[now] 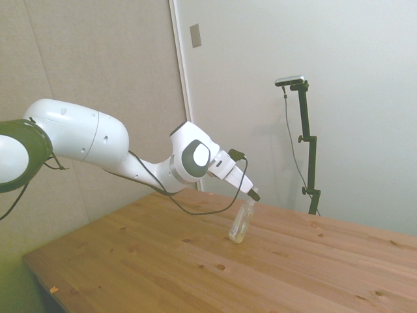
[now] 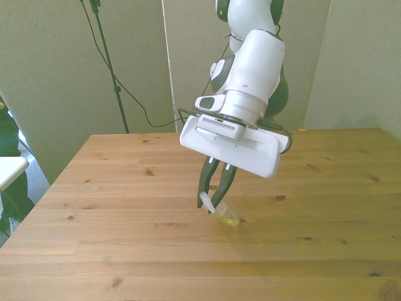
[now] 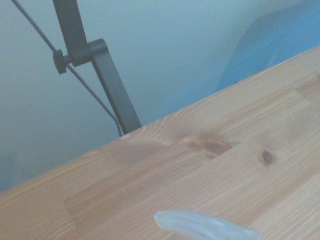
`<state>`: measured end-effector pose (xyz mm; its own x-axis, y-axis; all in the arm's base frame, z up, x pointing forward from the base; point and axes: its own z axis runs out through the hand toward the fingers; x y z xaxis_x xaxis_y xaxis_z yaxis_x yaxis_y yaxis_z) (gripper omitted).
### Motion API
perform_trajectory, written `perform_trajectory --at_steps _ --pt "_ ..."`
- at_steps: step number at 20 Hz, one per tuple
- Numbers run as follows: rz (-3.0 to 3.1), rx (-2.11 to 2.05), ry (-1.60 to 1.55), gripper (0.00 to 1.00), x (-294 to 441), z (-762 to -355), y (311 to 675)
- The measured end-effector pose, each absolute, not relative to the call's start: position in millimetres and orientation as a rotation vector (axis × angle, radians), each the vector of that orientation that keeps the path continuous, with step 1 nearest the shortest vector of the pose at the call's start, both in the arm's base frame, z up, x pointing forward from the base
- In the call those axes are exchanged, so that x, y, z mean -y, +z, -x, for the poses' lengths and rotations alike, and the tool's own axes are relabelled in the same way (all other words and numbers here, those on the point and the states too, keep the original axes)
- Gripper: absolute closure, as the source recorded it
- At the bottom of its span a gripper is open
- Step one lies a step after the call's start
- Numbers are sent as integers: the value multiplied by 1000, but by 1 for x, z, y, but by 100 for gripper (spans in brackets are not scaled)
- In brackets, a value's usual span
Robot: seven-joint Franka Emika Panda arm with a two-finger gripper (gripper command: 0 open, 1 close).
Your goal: Stand the sanitizer
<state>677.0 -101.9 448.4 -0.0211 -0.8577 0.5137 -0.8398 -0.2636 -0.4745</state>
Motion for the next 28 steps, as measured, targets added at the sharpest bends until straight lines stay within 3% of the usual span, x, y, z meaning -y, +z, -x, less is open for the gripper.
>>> perform_trajectory --at_steps 18,19,28 --pt "1956 -1842 -1584 100 49 -623 417" --pt "1955 -1842 -1579 0 51 -618 417" --pt "1969 -1835 -1562 0 45 -603 418"
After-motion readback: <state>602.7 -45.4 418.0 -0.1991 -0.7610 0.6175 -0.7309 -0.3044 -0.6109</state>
